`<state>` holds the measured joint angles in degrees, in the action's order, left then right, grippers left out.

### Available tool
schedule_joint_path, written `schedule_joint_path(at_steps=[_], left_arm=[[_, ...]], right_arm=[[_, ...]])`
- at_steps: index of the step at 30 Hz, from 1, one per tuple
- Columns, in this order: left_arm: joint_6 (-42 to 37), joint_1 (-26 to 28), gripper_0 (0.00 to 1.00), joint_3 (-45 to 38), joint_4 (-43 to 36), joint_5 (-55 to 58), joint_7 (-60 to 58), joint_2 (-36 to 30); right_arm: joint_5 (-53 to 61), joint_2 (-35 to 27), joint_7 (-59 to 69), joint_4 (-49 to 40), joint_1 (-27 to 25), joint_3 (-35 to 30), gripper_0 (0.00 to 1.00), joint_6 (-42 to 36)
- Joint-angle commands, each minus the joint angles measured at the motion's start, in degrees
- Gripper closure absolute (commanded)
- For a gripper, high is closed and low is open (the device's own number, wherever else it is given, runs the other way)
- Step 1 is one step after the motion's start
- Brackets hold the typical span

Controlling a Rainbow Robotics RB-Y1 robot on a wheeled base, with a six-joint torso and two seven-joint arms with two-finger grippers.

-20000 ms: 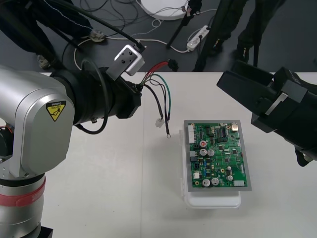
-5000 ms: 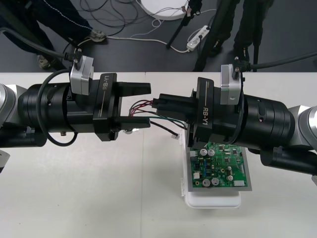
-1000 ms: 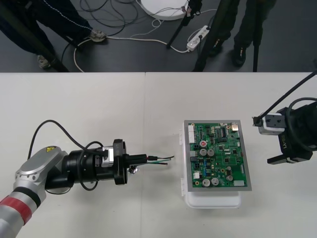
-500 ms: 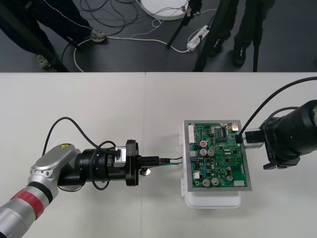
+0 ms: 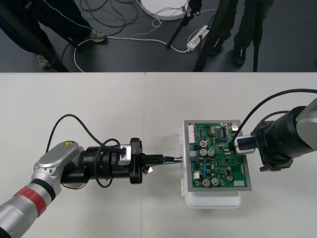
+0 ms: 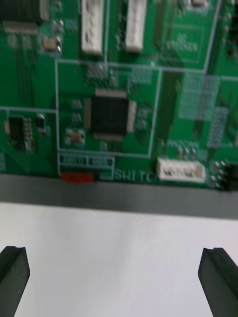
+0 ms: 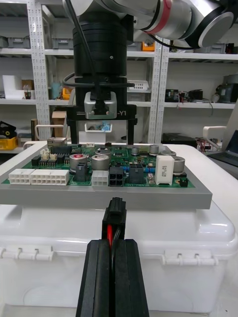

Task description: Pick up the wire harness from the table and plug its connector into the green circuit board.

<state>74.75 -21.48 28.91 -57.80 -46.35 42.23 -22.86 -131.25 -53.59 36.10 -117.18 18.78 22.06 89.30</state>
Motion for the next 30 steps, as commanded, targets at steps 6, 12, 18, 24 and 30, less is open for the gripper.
schedule_joint_path(at_steps=[6, 12, 18, 24, 30], left_arm=[[-6.6, -2.2, 1.00, 5.7, -3.8, 4.8, -2.0, 1.2], [-6.7, -2.2, 1.00, 6.5, -3.8, 5.2, -2.4, 1.2], [-7.5, -2.5, 1.00, 7.1, -3.7, 5.7, -2.6, 1.9], [-8.4, -2.8, 1.00, 7.4, -3.7, 5.7, -2.8, 2.8], [-8.6, -3.0, 1.00, 7.7, -3.7, 5.7, -2.8, 3.0]], right_arm=[[-3.9, 5.3, 4.5, -4.1, 1.7, 0.7, 0.00, 0.7], [-3.3, 5.3, 4.9, -4.4, 1.6, 0.7, 0.00, 0.7], [-3.3, 5.2, 4.9, -4.4, 1.3, 0.7, 0.00, 0.7], [-4.0, 5.1, 5.4, -4.4, 0.3, 0.5, 0.00, 0.7], [-3.8, 5.1, 6.6, -4.4, -0.9, 0.4, 0.00, 0.7]])
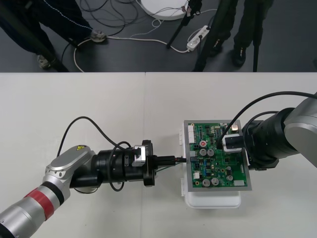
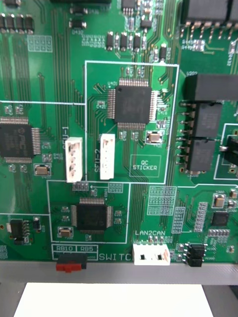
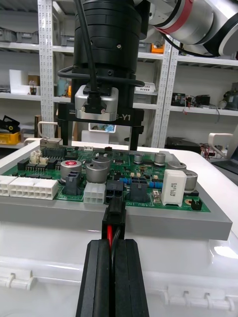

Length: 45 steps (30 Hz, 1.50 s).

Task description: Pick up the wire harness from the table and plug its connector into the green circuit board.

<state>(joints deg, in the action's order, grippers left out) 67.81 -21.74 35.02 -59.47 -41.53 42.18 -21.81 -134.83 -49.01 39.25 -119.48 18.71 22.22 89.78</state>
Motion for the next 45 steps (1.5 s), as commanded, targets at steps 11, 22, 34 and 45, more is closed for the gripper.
schedule_joint_path(at_steps=[11, 22, 34, 45], left_arm=[[-1.6, -2.9, 1.00, 2.1, -2.1, 0.9, -2.7, 2.2], [-2.5, -3.0, 1.00, 2.1, -2.1, 0.9, -2.7, 2.7], [-2.9, -3.0, 1.00, 2.1, -2.1, 1.0, -2.7, 2.7], [-2.9, -3.0, 1.00, 2.1, -2.1, 0.8, -2.6, 2.7]], right_arm=[[0.0, 0.6, 4.4, -2.1, -1.7, 0.2, 0.00, 0.2], [0.4, 0.6, 4.6, -2.1, -1.6, 0.0, 0.00, 0.2], [0.9, 0.7, 5.3, -2.1, -1.6, -0.3, 0.00, 0.2], [1.1, 0.7, 5.8, -2.1, -1.5, -0.3, 0.00, 0.2]])
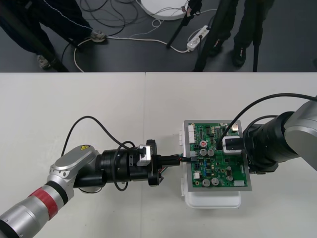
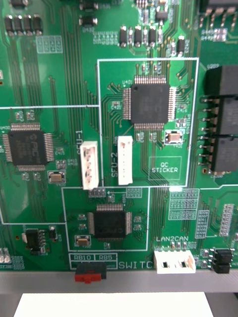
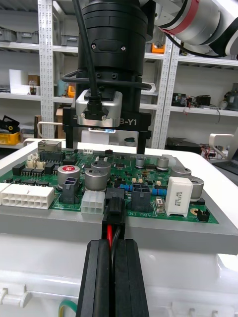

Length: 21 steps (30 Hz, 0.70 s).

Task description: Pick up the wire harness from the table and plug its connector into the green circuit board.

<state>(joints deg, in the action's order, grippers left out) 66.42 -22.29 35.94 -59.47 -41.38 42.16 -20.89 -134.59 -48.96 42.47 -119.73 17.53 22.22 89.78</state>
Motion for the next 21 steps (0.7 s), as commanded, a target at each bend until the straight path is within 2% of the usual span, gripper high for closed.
schedule_joint_path(at_steps=[1, 21], left_arm=[[-1.6, -2.4, 1.00, 1.2, -2.1, 0.7, -2.6, 1.7], [-2.3, -2.5, 1.00, 1.2, -2.1, 0.5, -2.2, 1.8]], right_arm=[[0.8, 0.6, 2.7, -1.8, -0.3, -0.3, 0.00, 0.2], [1.8, 1.5, 3.7, -1.8, -0.4, -0.3, 0.00, 0.2]])
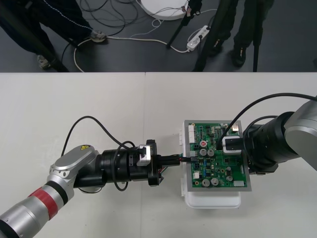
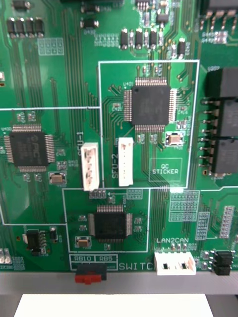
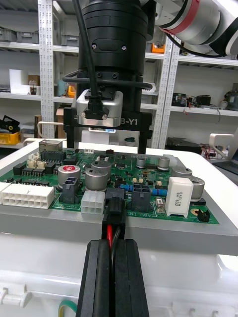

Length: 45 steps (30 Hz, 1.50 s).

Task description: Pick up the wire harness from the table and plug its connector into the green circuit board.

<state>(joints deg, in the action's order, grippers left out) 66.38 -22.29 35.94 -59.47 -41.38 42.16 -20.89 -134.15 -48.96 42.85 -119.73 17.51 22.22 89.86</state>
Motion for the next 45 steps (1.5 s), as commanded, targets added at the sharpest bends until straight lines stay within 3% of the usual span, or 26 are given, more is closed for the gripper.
schedule_joint_path(at_steps=[1, 45], left_arm=[[-2.3, -2.5, 1.00, 1.2, -2.1, 0.4, -2.2, 1.8], [-3.4, -3.2, 1.00, 1.4, -2.1, 0.4, -1.3, 3.9]], right_arm=[[1.4, 1.6, 3.3, -1.8, -0.4, -0.3, 0.00, 0.1], [1.2, 2.5, 2.9, -3.7, -0.4, -0.3, 0.00, 0.1]])
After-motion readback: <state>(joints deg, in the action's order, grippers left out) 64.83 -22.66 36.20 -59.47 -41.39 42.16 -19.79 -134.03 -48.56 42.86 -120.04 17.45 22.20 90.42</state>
